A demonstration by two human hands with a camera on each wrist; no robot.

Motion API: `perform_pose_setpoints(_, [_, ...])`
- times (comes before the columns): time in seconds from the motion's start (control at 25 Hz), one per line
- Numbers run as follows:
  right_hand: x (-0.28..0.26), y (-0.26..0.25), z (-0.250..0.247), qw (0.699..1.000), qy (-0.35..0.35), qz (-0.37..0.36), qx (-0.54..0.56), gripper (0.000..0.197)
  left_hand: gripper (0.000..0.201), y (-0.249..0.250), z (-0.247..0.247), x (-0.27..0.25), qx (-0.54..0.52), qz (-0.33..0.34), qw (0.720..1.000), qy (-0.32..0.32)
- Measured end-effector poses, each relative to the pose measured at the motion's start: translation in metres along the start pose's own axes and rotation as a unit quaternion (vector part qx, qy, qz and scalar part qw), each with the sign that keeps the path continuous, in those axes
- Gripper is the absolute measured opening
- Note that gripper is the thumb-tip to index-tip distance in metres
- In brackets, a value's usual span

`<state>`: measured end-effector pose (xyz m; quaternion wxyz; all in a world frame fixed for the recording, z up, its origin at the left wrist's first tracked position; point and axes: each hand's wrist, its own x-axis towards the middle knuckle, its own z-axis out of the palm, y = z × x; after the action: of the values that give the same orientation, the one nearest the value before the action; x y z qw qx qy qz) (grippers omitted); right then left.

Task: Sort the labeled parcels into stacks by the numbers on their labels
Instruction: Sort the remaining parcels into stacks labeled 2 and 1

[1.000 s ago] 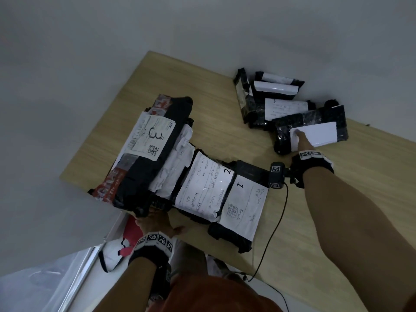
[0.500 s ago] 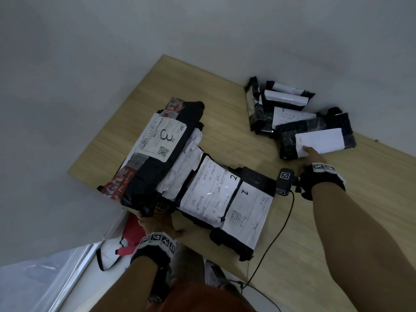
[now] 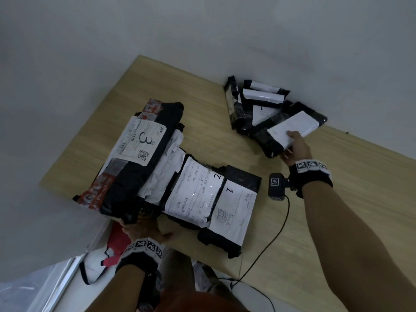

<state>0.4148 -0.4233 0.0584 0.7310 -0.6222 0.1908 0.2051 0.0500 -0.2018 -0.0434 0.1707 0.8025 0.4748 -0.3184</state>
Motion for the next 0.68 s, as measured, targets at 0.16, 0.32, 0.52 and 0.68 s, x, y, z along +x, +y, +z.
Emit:
perform_pose_setpoints(0.16, [-0.024, 0.011, -0.009, 0.987, -0.157, 0.002, 0.043, 0.046, 0.111, 0.006, -0.008, -0.005, 0.060, -0.014, 0.998, 0.010])
perform_pose_setpoints(0.32, [-0.046, 0.025, -0.008, 0.976, -0.212, 0.018, -0.040, 0.043, 0.115, 0.012, -0.020, 0.009, 0.075, -0.037, 0.996, -0.009])
perform_pose_setpoints(0.52, [-0.078, 0.071, -0.002, 0.965, -0.229, 0.064, -0.109, 0.032, 0.126, -0.003, -0.012, 0.030, 0.002, -0.057, 0.998, 0.009])
perform_pose_setpoints(0.68, [-0.092, 0.118, 0.006, 0.943, -0.250, 0.067, -0.209, 0.030, 0.156, -0.023, -0.007, 0.055, -0.022, -0.148, 0.988, -0.045])
